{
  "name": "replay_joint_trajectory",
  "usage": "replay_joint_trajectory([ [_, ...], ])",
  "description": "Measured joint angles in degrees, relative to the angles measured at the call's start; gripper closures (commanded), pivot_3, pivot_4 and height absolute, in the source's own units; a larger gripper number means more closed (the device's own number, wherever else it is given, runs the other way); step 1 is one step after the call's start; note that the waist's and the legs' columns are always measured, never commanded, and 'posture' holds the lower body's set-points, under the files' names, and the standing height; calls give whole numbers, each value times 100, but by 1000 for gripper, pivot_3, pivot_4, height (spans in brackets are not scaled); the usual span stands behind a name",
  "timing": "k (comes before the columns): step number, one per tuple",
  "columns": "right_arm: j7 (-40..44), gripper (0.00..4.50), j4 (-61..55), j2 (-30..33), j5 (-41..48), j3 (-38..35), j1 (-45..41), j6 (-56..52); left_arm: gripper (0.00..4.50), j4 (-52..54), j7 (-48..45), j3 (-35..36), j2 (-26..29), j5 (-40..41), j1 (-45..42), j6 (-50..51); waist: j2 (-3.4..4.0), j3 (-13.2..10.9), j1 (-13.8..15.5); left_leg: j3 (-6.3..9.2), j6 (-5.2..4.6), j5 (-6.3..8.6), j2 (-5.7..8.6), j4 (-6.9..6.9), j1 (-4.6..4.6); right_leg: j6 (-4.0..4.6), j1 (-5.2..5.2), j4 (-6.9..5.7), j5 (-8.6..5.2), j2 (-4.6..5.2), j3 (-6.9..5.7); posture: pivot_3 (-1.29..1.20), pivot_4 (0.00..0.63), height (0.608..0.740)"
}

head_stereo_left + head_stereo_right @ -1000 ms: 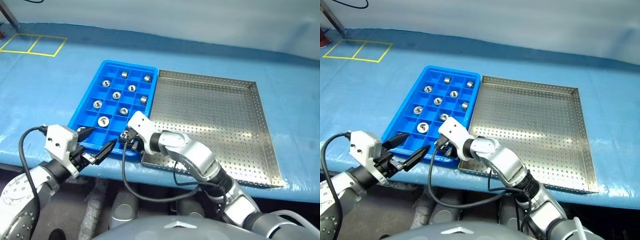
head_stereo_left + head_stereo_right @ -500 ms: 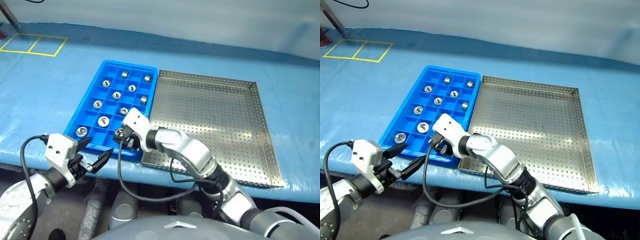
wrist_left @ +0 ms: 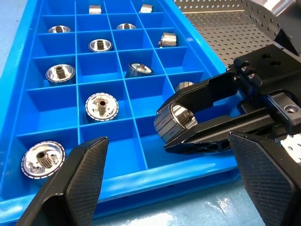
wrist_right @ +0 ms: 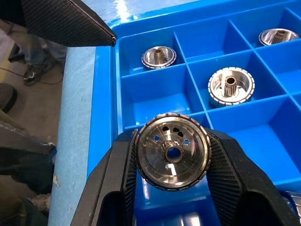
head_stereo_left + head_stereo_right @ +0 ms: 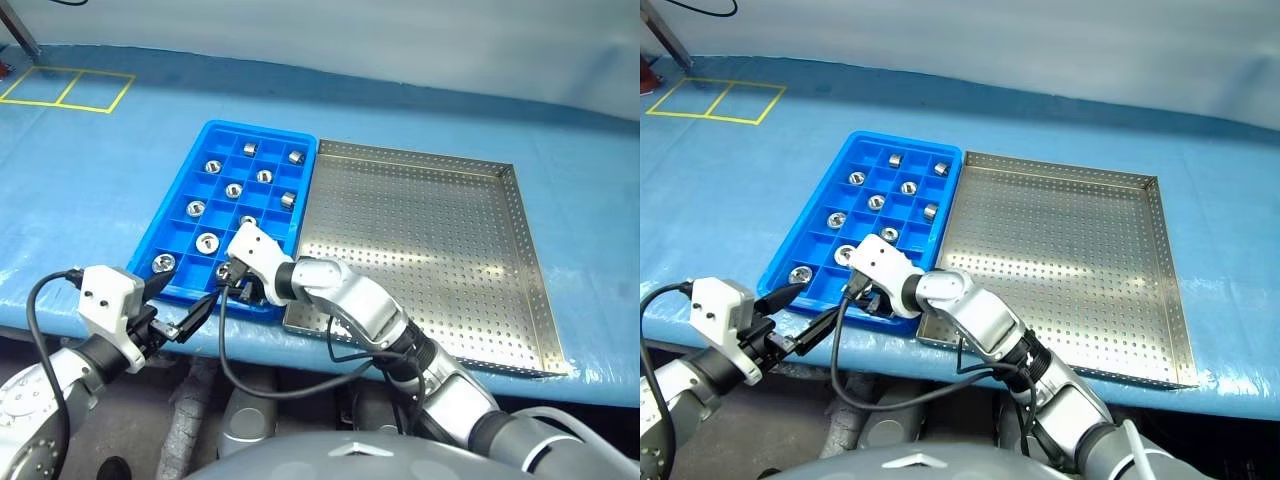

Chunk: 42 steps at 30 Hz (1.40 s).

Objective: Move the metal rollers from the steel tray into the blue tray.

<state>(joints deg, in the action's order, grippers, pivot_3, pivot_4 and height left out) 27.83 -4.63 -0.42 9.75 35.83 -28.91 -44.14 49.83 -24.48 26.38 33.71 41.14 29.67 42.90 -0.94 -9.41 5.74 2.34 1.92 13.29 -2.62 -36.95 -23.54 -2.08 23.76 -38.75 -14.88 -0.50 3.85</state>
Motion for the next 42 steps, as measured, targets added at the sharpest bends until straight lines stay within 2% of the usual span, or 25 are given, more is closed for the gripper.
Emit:
replay_joint_trajectory([
  [1, 16, 2782, 1, 1, -25, 20, 4, 10, 0, 0, 11, -4, 0, -1, -11, 0, 0, 0, 0, 0, 0, 0, 0, 0, 0, 0, 0, 1, 0, 0, 0, 363, 150, 740],
  [3, 23, 2033, 3, -1, -55, 37, 22, 18, 0, 0, 18, -19, 0, -1, -44, -1, -1, 0, 1, 0, 0, 0, 0, 0, 0, 0, -1, 1, 0, 0, 0, 363, 150, 740],
  [7, -17, 866, 8, -12, -148, -50, 44, 11, 0, -1, 15, -82, 7, -1, -161, -1, -2, 2, -4, -1, 1, 1, 1, 0, 1, 0, -2, 3, 0, 1, 1, 327, 150, 740],
  [13, 80, 866, -263, -18, 27, -313, 253, -43, 0, -41, -56, -283, 46, 1, -601, 0, -2, 2, -24, -1, 2, 2, 1, 1, -2, -1, 0, 6, 0, 0, 0, 271, 150, 740],
  [18, -199, 866, -948, 14, 179, -1100, 673, 218, 0, -342, 53, -649, 6, -57, -1431, -24, 1, 0, -48, 2, 3, 1, 0, -6, -3, -4, -2, 4, 2, -3, -1, 188, 150, 740],
  [23, -754, 866, -2032, 562, -293, -1808, 1847, 1696, 0, -1019, 355, -1531, -432, -468, -2650, -130, -2, 2, -137, -11, 0, 3, 8, -7, -9, -44, -5, 23, 25, 3, 12, 98, 150, 740],
  [28, -1178, 866, -2376, 986, -724, -2206, 2760, 2111, 0, -1443, 384, -2328, -826, -941, -3258, -466, -1, 3, -424, -13, 0, 3, 3, -2, -5, -41, -3, 15, 31, -2, 18, 41, 150, 740],
  [35, -1700, 866, -3023, 1268, -1128, -2874, 4439, 2479, 0, -2134, 309, -3190, -1420, -1731, -3644, -1382, 2, 4, -668, -17, -3, 5, 6, -10, -5, -47, -3, 9, 24, -1, 26, -55, 150, 740],
  [38, -1684, 866, -3369, 1312, -1119, -2938, 4905, 2607, 0, -2364, 190, -3342, -1422, -2098, -3666, -1846, 2, 4, -823, -25, -3, 4, 2, -11, 6, -49, -4, 0, 24, -4, 33, -77, 150, 740],
  [42, -1677, 866, -3567, 1303, -1114, -2937, 5148, 2741, 0, -2512, -202, -3379, -1336, -2195, -3519, -2121, 2, 4, -940, -28, -5, 1, 3, -19, 12, -31, -9, -8, 15, -4, 37, -79, 150, 740],
])
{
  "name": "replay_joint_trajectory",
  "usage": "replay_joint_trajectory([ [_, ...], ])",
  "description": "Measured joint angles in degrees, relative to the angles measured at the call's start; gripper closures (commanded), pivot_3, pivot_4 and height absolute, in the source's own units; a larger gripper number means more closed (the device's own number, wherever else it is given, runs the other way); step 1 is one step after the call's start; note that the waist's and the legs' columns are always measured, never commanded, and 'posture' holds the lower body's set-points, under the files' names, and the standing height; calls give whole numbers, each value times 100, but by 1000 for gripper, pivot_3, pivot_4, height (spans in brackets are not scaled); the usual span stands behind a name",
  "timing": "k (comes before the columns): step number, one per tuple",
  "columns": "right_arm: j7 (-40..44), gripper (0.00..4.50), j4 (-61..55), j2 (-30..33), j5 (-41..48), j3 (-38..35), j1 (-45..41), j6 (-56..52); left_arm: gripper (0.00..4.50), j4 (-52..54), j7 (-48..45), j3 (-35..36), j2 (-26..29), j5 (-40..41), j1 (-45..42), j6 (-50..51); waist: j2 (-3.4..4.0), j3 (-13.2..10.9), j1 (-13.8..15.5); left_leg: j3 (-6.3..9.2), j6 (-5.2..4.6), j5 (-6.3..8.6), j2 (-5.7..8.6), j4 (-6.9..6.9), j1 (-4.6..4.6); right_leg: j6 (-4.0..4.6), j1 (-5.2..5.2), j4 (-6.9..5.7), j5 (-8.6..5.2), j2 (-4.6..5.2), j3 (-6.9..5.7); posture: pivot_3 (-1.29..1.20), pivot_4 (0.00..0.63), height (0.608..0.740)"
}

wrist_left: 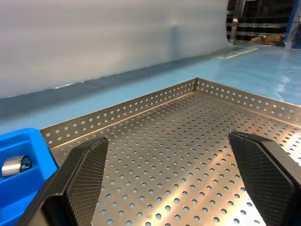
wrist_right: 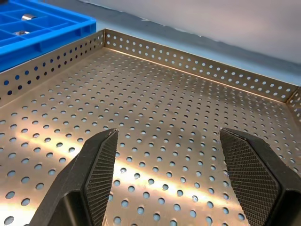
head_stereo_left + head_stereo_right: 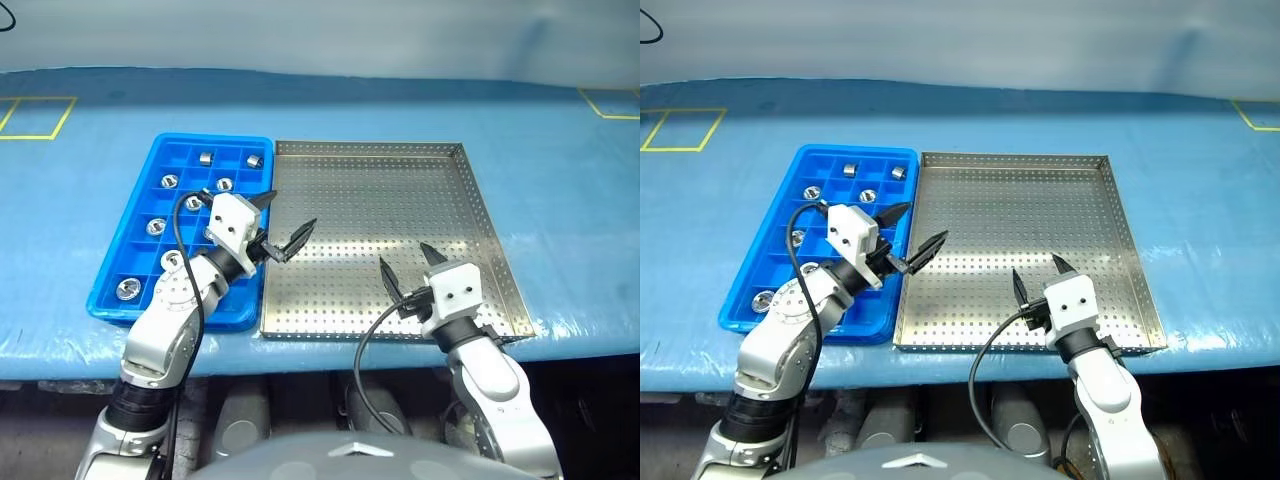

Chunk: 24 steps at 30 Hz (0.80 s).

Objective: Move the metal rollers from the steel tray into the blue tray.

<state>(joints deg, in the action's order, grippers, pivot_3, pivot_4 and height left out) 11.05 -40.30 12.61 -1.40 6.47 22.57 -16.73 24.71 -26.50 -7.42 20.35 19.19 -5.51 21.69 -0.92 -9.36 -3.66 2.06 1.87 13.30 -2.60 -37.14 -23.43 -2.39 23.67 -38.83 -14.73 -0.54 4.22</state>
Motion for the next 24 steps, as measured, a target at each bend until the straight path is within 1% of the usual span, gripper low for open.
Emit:
replay_joint_trajectory([
  [3, 9, 866, -26, -6, -3, 46, 118, 63, 0, -2, -386, 5, 64, 133, 175, -110, 0, 0, -20, -3, 0, 0, 1, -4, -2, 0, 0, 0, 0, 2, 2, -69, 150, 740],
  [7, 208, 866, -41, 96, 146, 98, 128, -23, 0, 13, -852, 30, 354, 347, 387, -93, 0, 0, -20, -3, 0, 0, 1, -4, -2, 0, 0, 0, 0, 2, 3, -62, 150, 740],
  [11, 471, 866, -59, 266, 368, 102, 56, -261, 0, 23, -847, 190, 601, 299, 494, -92, -1, 0, 2, -2, -1, 0, 1, -4, -1, 0, 0, 0, 0, 2, 3, -15, 150, 740],
  [13, 566, 866, -61, 318, 464, 101, -24, -380, 0, 25, -757, 318, 691, 137, 546, -123, 0, 0, 12, -1, -1, 0, 1, -4, -1, 0, -1, 0, 0, 2, 3, -15, 150, 740],
  [19, 789, 866, -21, 467, 510, 201, -312, -233, 0, 163, -751, 473, 763, 169, 790, -38, -2, 0, 84, 0, -1, 0, 1, -2, -3, -1, 0, 1, 1, 2, 1, 31, 150, 740],
  [24, 877, 866, 32, 417, 687, 230, -406, -234, 0, 337, -803, 512, 848, 215, 942, 45, -1, 0, 178, 0, -1, 0, 1, -3, -2, 0, -1, 0, 0, 2, 0, 49, 150, 740],
])
